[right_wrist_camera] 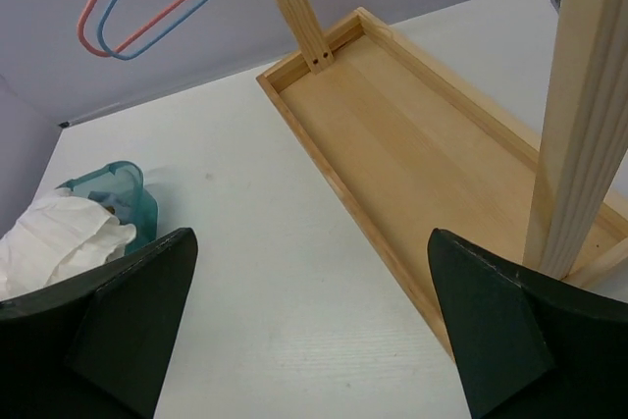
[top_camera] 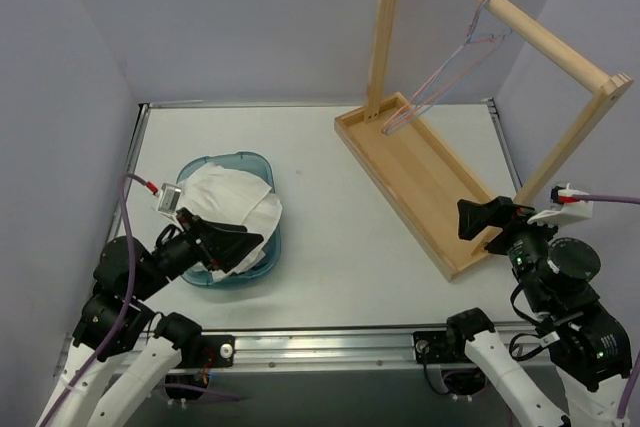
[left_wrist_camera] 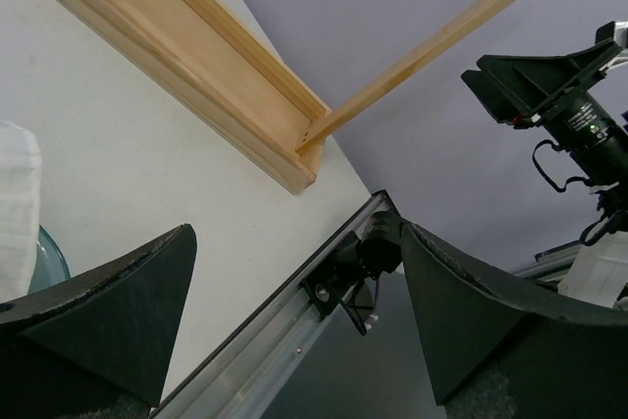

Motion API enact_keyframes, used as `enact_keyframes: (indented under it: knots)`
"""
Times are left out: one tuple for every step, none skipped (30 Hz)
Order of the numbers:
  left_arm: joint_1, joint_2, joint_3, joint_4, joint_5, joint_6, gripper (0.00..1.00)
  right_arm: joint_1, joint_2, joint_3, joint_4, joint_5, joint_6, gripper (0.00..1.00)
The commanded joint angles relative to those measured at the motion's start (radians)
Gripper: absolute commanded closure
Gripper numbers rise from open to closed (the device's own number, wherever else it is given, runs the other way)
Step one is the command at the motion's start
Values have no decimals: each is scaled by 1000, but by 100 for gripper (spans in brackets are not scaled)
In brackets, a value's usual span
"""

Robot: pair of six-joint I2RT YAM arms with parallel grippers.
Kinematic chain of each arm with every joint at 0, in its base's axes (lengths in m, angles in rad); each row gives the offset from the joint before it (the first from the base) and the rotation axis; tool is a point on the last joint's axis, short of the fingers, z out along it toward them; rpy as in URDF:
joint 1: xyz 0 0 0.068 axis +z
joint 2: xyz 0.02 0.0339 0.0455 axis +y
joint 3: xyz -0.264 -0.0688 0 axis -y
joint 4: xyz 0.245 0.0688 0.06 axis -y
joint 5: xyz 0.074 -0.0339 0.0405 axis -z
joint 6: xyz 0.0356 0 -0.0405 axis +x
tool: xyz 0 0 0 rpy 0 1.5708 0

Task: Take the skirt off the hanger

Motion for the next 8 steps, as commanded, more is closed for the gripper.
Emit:
enact_keyframes:
  knots:
    - [6,-61,-44,71,25,-105,6,1,-10,-42,0,7,56,0]
    - [6,-74,-53,66,26,-110,6,1,-23,-65,-5,11,76,0]
    - [6,-96,-74,71,32,-117,6,1,-36,-79,-3,13,88,0]
    - [6,-107,-83,68,34,-134,6,1,-70,-93,-2,13,102,0]
    - [6,-118,-91,65,34,-142,6,3,-87,-119,1,13,111,0]
    - [6,-141,-102,66,36,-151,6,1,-98,-128,0,7,128,0]
    - [6,-152,-123,83,46,-171,6,1,-115,-136,-8,2,137,0]
    - [6,-164,-136,89,49,-183,6,1,-125,-141,-10,-2,146,0]
